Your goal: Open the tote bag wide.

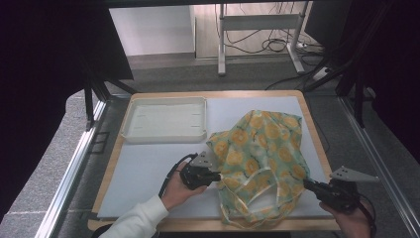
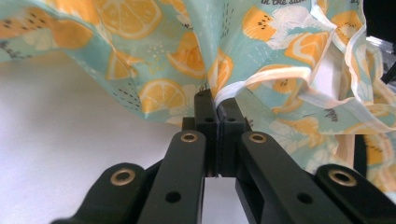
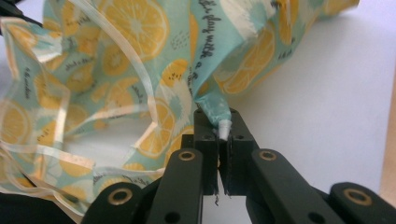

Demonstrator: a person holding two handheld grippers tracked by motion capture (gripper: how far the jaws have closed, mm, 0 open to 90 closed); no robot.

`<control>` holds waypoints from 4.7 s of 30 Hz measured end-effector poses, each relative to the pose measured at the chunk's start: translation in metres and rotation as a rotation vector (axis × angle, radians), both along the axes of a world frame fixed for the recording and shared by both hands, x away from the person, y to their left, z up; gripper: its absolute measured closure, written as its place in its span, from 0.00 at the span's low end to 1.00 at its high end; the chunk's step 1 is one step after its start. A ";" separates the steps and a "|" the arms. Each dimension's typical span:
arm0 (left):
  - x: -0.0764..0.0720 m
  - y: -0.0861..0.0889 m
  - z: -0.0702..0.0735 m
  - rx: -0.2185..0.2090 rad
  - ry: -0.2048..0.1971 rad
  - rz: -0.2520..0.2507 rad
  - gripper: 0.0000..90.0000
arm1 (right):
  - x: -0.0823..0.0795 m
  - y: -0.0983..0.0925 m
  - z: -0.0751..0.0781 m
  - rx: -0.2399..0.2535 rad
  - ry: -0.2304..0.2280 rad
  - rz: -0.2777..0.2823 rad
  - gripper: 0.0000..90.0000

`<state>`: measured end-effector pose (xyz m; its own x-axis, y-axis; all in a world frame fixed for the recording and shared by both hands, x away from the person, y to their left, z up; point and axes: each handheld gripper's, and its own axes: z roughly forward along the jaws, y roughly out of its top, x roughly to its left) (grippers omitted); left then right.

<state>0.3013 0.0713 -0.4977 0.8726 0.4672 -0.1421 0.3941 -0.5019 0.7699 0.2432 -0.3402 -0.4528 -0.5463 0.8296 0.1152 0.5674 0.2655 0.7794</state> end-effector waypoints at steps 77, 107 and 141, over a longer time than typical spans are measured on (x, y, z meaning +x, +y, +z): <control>0.007 -0.009 0.007 -0.034 0.022 0.005 0.99 | 0.009 0.077 -0.025 -0.232 0.172 0.421 0.41; 0.007 0.000 0.011 -0.044 0.021 0.033 1.00 | 0.017 0.066 0.002 -0.160 0.072 0.369 0.98; 0.016 0.019 0.050 -0.122 -0.029 0.065 0.99 | 0.083 0.067 0.092 -0.126 -0.145 0.222 0.99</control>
<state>0.3169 0.0903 -0.4473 0.8457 0.5037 -0.1763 0.3993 -0.3779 0.8353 0.3257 -0.2735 -0.3612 -0.7194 0.6907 -0.0738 0.3694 0.4704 0.8014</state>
